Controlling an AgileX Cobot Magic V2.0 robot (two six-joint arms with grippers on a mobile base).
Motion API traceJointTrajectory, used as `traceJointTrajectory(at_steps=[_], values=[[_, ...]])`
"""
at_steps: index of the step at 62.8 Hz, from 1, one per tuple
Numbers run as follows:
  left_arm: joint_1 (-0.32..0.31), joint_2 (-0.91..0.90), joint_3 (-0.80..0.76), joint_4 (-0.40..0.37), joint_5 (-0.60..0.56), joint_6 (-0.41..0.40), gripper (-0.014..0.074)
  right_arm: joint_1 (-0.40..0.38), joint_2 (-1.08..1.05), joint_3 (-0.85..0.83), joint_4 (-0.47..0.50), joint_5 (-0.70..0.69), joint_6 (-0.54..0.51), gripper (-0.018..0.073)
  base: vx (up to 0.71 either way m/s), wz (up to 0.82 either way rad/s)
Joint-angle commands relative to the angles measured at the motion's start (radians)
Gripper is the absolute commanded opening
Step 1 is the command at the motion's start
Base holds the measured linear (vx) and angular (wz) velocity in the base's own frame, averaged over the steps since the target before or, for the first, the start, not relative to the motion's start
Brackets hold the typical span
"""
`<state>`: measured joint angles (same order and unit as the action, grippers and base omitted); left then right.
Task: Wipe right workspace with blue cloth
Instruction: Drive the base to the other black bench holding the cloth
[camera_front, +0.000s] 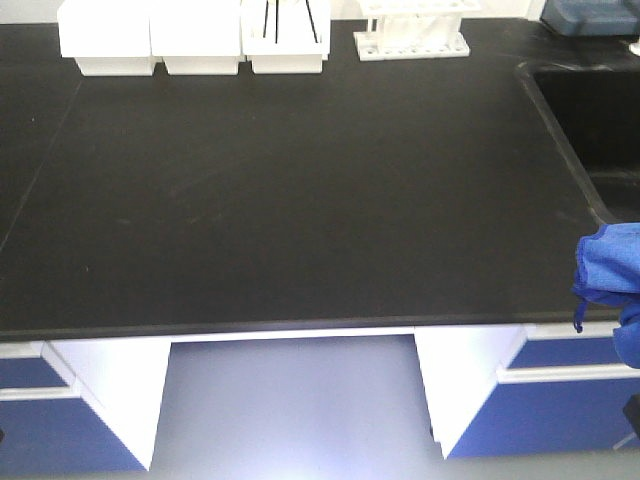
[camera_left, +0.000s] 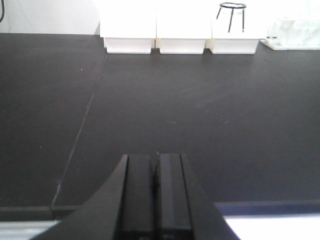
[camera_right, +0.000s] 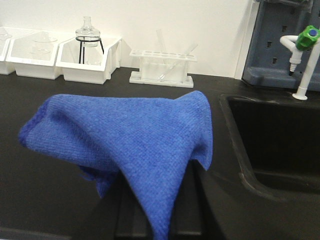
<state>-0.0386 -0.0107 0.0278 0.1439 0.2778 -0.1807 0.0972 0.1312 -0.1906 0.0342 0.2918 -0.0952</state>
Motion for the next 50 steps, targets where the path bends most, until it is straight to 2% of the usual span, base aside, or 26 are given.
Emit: traceJointTrajectory(at_steps=[1, 20, 50], values=[[-0.007, -0.016, 0.03, 0.001, -0.079, -0.008, -0.0006, 0.004, 0.008, -0.027, 0.0, -0.094, -0.005, -0.0001, -0.21, -0.06], [-0.007, -0.016, 0.03, 0.001, -0.079, -0.008, -0.0006, 0.004, 0.008, -0.027, 0.0, -0.094, -0.005, -0.0001, -0.25, -0.18], [-0.007, -0.016, 0.03, 0.001, -0.079, -0.008, -0.0006, 0.004, 0.008, -0.027, 0.0, -0.094, -0.005, -0.0001, -0.3, -0.36]])
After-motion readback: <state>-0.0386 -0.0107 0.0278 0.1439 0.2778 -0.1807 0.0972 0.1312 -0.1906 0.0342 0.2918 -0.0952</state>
